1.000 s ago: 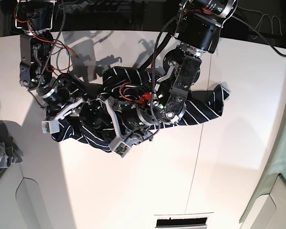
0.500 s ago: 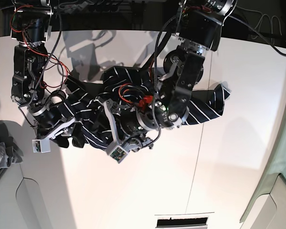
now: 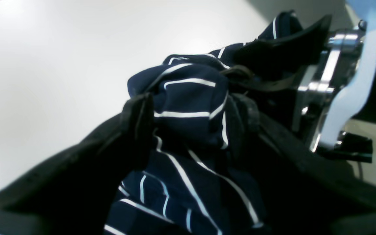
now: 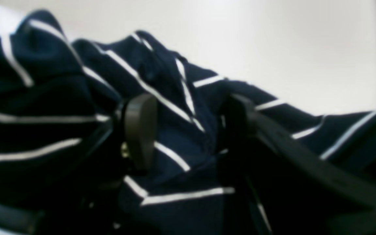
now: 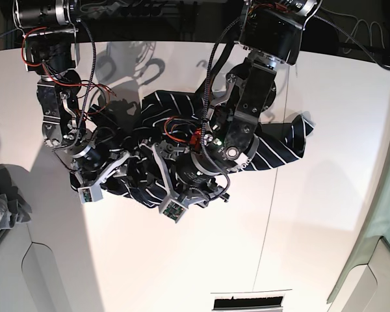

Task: Layout the t-shirt on the table in an organized manner, then fold the t-shirt properly
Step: 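Lift the shirt and swing the left gripper across the table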

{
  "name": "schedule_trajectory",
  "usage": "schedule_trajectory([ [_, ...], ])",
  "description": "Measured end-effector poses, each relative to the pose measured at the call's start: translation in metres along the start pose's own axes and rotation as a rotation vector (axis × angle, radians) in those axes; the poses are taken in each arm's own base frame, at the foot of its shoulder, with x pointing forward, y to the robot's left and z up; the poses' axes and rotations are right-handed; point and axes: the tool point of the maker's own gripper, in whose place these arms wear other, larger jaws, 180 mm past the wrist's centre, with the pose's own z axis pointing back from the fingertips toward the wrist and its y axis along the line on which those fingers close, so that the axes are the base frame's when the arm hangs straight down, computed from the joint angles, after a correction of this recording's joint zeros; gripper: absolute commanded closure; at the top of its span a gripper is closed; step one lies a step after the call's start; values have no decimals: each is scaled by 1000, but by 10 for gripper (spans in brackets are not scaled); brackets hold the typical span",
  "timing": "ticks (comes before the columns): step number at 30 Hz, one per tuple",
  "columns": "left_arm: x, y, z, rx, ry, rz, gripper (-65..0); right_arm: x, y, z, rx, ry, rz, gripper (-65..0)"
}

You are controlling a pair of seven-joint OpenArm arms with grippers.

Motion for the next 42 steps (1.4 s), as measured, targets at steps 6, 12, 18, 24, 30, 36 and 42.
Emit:
schedule_trajectory([
  [6, -14, -1, -1, 6, 34, -9, -373, -6, -2, 0, -3, 10, -7, -268],
  [12, -31, -2, -8, 3, 56, -6, -373, -6, -2, 0, -2, 12, -6, -265],
  [18, -25, -3, -9, 1, 30, -1, -270, -6, 1, 0, 3, 12, -7, -265],
  [24, -16, -7, -9, -22, -21, -10, 0, -6, 1, 0, 3, 11, -7, -90],
  [30, -17, -12, -8, -51, -20, -27, 0, -8, -1, 0, -5, 20, 38, 0],
  [36, 3, -28, 9, -205, -81, -84, 0, 7, -18, 7, -30, -44, 137, 0],
  [42, 10, -13, 43, -304, -127, -166, 0, 31, -47, 16, -74, -62, 193, 0],
])
